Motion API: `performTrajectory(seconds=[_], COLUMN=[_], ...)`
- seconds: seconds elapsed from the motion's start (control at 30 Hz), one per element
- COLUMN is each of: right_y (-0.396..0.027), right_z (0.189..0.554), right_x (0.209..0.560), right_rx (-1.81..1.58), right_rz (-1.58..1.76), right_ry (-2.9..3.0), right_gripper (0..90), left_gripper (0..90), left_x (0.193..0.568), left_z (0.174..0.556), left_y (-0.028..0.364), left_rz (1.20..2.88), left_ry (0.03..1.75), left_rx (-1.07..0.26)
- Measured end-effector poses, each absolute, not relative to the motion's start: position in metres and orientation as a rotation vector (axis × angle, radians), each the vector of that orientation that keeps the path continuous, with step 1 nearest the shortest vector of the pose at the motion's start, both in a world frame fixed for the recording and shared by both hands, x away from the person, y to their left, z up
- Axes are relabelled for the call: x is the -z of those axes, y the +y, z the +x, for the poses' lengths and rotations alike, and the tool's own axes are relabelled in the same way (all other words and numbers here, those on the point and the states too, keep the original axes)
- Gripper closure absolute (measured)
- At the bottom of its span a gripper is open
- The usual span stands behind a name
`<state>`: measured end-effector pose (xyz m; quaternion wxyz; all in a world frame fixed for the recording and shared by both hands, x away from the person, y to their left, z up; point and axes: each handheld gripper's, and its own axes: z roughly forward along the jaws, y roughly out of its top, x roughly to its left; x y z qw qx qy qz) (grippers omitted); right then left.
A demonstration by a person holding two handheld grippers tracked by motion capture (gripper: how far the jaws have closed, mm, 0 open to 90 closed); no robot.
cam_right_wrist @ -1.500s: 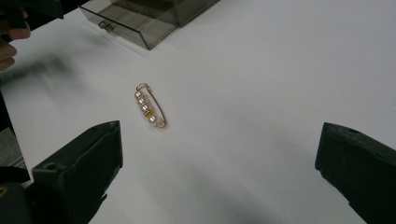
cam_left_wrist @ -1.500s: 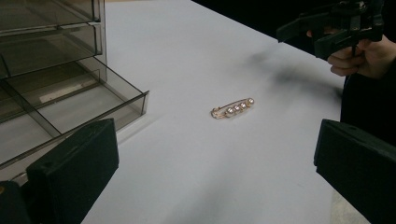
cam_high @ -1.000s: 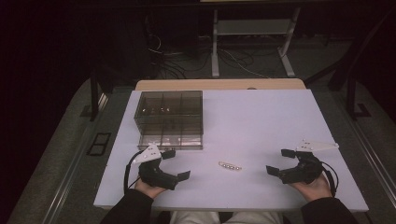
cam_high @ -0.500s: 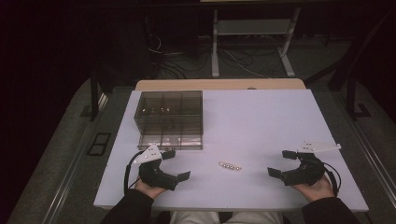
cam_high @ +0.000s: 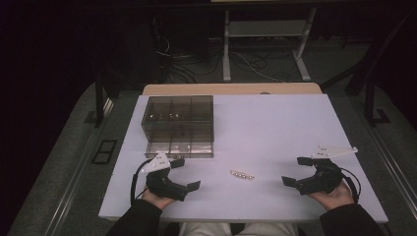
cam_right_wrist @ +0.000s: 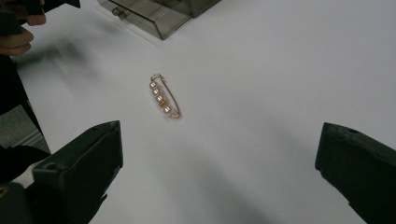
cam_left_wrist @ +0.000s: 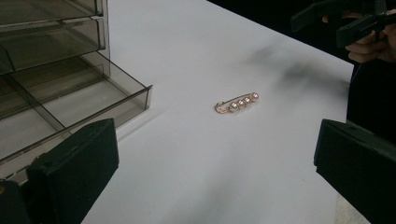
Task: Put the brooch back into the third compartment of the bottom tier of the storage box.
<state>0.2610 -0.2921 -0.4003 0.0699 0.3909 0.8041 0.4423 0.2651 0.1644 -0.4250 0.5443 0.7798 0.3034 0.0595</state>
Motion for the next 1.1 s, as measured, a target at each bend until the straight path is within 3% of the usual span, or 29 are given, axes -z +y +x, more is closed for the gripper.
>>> performTrajectory(seconds=[1.1], right_y=[-0.254], right_z=[0.279], right_x=[0.388], right_rx=[-1.223], right_rz=[1.034], right_ry=[2.598], right_gripper=[0.3], left_gripper=[0.0], left_x=[0.425], left_z=[0.264], left_y=[0.163], left_rz=[1.853], left_ry=[0.715], left_rx=[-0.140])
